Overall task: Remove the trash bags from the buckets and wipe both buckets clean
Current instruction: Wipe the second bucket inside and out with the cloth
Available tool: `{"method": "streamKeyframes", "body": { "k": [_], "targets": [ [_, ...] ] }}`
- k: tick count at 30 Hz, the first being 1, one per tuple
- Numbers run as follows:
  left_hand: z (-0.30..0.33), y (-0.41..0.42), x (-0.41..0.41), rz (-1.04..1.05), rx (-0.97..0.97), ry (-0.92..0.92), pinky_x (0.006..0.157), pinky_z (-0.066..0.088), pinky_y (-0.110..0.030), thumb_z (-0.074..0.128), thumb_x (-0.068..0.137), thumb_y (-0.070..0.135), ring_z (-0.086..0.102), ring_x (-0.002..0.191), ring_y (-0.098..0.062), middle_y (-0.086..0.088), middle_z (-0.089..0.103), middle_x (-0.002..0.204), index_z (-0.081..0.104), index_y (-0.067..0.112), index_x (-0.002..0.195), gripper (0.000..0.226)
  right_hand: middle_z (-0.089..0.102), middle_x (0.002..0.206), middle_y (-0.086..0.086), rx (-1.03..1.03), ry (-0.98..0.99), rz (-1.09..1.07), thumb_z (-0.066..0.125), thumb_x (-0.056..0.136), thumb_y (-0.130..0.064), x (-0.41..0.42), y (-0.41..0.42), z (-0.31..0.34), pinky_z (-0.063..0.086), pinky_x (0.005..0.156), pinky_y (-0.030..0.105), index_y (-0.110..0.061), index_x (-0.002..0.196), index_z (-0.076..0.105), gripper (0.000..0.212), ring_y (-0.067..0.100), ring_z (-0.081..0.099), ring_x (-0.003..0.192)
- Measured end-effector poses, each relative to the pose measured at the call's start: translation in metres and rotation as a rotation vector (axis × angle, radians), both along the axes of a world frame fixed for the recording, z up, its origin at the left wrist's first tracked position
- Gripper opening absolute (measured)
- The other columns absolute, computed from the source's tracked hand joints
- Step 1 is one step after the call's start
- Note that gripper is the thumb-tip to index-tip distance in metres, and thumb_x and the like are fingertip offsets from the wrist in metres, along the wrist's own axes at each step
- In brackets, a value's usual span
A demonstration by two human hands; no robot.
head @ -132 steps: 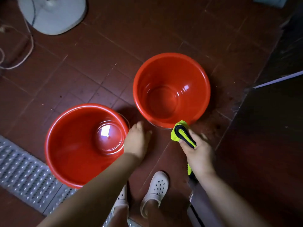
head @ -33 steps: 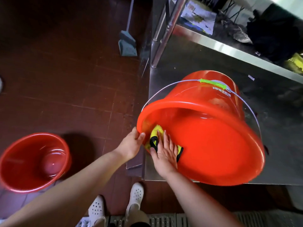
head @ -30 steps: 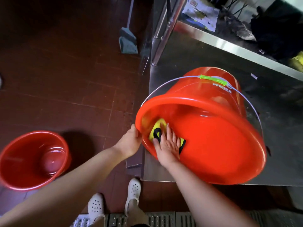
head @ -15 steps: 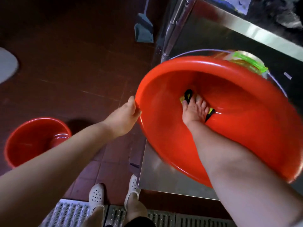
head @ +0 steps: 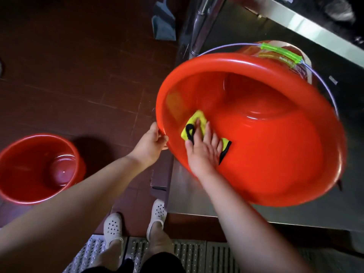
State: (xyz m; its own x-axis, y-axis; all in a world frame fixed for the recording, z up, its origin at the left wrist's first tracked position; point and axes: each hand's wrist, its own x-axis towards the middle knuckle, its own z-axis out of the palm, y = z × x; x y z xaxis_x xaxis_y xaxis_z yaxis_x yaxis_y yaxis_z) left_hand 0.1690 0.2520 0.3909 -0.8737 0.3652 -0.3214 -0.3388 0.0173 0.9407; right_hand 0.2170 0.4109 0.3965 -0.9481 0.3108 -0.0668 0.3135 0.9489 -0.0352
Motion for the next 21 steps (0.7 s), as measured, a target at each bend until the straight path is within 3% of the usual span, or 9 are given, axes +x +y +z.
{"method": "streamKeyframes", "body": {
  "k": [4,8,10,13,15,18,21],
  "targets": [
    [-0.002,-0.007,0.005,-0.016,0.057,-0.010,0.067,0.054,-0.016,0.040,0.096,-0.003,0.062,0.084,-0.008,-0.001,0.058,0.095,0.043,0.029,0.099,0.032,0.029,0.154,0.006,0.090,0.001,0.166,0.043,0.087,-0.048,0.055,-0.028,0.006,0.026,0.108,0.048,-0.032,0.148,0.024,0.066,0.030,0.033,0.135],
    [-0.003,-0.012,0.007,-0.060,0.029,0.019,0.065,0.054,-0.016,0.041,0.097,0.000,0.061,0.084,-0.007,0.002,0.056,0.097,0.039,0.020,0.114,0.026,0.031,0.153,-0.001,0.044,-0.043,0.157,0.049,0.089,-0.050,0.048,-0.015,0.016,0.025,0.105,0.045,-0.037,0.146,0.027,0.062,0.028,0.038,0.128],
    [0.000,-0.012,0.005,-0.069,0.018,0.016,0.065,0.054,-0.016,0.040,0.097,0.001,0.059,0.084,-0.007,0.002,0.056,0.096,0.037,0.018,0.117,0.027,0.035,0.150,-0.002,-0.064,-0.033,0.132,0.055,0.088,-0.047,0.041,-0.008,0.021,0.023,0.104,0.038,-0.036,0.141,0.039,0.057,0.026,0.039,0.126],
    [0.002,-0.011,0.005,-0.058,-0.006,-0.009,0.074,0.054,-0.024,0.040,0.097,0.002,0.058,0.086,-0.012,-0.004,0.055,0.101,0.037,0.017,0.116,0.024,0.047,0.139,0.002,-0.384,0.112,0.053,0.070,0.083,-0.029,0.042,-0.003,0.027,0.027,0.100,0.023,-0.018,0.121,0.065,0.040,0.022,0.045,0.122],
    [0.003,-0.011,0.006,-0.059,-0.021,-0.012,0.076,0.054,-0.026,0.040,0.097,0.003,0.059,0.089,-0.013,-0.005,0.055,0.103,0.037,0.015,0.117,0.023,0.055,0.127,-0.001,-0.451,0.195,0.019,0.072,0.080,-0.022,0.044,-0.001,0.033,0.035,0.097,0.024,-0.014,0.110,0.070,0.031,0.019,0.052,0.114],
    [0.004,-0.011,0.006,-0.076,-0.042,-0.007,0.077,0.055,-0.026,0.041,0.098,0.005,0.058,0.091,-0.009,0.001,0.055,0.100,0.038,0.013,0.117,0.021,0.064,0.114,0.001,-0.485,0.219,-0.015,0.068,0.082,-0.018,0.041,-0.001,0.044,0.040,0.086,0.023,-0.012,0.110,0.068,0.029,0.023,0.060,0.104],
    [0.004,-0.010,0.006,-0.072,-0.056,-0.012,0.081,0.055,-0.031,0.041,0.098,0.005,0.056,0.088,-0.004,0.002,0.053,0.099,0.038,0.016,0.111,0.018,0.068,0.107,0.013,-0.390,0.201,-0.056,0.060,0.090,-0.018,0.029,0.008,0.060,0.047,0.081,0.036,-0.009,0.116,0.062,0.027,0.034,0.063,0.097]
  ]
}}
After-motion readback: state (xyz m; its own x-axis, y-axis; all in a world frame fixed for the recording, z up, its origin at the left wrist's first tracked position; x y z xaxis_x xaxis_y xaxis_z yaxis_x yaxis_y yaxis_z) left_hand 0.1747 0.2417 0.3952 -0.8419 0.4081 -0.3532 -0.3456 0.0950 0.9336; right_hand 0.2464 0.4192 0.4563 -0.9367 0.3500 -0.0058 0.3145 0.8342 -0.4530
